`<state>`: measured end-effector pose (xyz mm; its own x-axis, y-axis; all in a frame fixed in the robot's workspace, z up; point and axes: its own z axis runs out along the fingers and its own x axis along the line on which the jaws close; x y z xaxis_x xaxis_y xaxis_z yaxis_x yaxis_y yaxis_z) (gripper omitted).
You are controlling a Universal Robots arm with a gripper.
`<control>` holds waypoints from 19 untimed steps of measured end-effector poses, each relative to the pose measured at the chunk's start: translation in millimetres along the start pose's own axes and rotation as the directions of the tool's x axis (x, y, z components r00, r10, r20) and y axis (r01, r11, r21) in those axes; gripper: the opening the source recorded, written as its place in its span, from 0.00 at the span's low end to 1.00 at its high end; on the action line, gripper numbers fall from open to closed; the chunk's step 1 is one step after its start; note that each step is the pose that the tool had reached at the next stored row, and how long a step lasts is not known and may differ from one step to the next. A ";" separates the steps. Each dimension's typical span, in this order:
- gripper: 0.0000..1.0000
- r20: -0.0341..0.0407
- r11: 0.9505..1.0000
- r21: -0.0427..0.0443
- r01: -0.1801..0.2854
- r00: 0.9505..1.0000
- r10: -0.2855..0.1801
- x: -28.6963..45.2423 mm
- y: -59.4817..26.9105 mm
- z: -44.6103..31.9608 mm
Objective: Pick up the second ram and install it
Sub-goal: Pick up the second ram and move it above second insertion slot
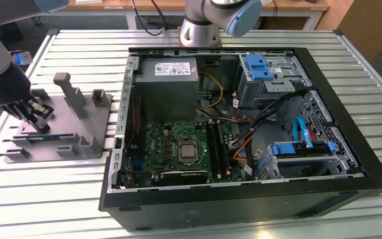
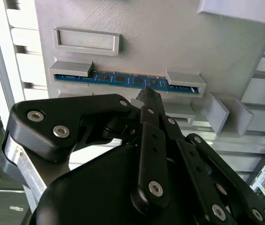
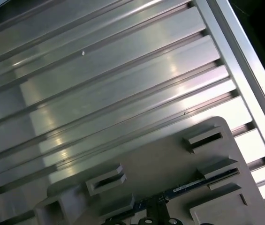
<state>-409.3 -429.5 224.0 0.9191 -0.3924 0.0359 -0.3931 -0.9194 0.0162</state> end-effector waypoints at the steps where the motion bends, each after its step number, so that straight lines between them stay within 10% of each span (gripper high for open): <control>1: 0.10 0.000 1.000 0.000 0.013 1.000 -0.013 0.0 0.0 0.0; 19: 0.10 -0.004 0.976 0.009 0.217 0.976 -0.217 0.0 0.0 0.3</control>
<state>-409.3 -429.5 223.7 0.9825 -0.1830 0.0356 -0.1837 -0.9829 0.0150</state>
